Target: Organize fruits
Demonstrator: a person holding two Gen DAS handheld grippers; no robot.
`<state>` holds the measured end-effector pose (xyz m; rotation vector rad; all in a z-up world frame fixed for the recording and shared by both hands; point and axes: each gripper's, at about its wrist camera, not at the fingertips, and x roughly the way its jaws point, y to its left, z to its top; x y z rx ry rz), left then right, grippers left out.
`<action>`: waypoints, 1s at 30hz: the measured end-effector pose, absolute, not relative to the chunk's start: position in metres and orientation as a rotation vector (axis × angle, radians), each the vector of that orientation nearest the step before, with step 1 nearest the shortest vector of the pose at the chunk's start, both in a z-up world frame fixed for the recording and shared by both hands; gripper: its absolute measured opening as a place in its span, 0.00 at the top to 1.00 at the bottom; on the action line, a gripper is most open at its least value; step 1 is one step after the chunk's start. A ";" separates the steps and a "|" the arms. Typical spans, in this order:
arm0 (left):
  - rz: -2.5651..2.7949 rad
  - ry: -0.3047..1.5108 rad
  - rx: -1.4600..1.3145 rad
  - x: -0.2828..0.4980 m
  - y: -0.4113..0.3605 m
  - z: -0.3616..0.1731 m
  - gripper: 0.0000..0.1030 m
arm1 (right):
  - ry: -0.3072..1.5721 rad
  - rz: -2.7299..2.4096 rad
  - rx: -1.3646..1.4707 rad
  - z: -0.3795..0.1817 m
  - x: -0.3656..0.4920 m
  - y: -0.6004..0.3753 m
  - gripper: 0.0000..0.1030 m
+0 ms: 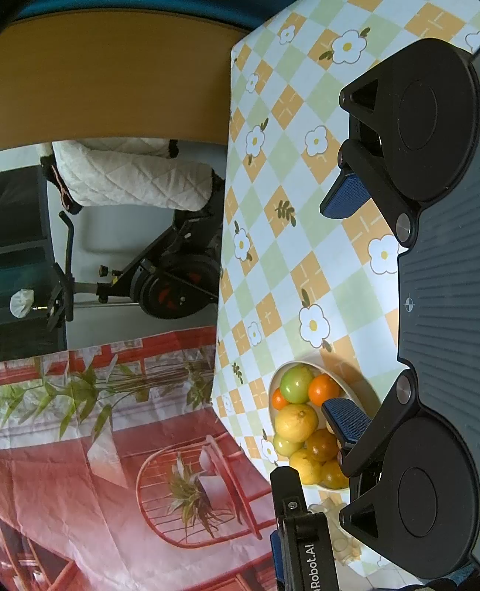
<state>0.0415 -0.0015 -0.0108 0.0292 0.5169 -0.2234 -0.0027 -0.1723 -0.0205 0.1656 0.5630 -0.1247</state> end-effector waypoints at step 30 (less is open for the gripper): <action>-0.246 0.541 0.012 0.040 -0.001 -0.010 0.06 | 0.560 -0.140 0.173 -0.022 -0.004 -0.174 0.01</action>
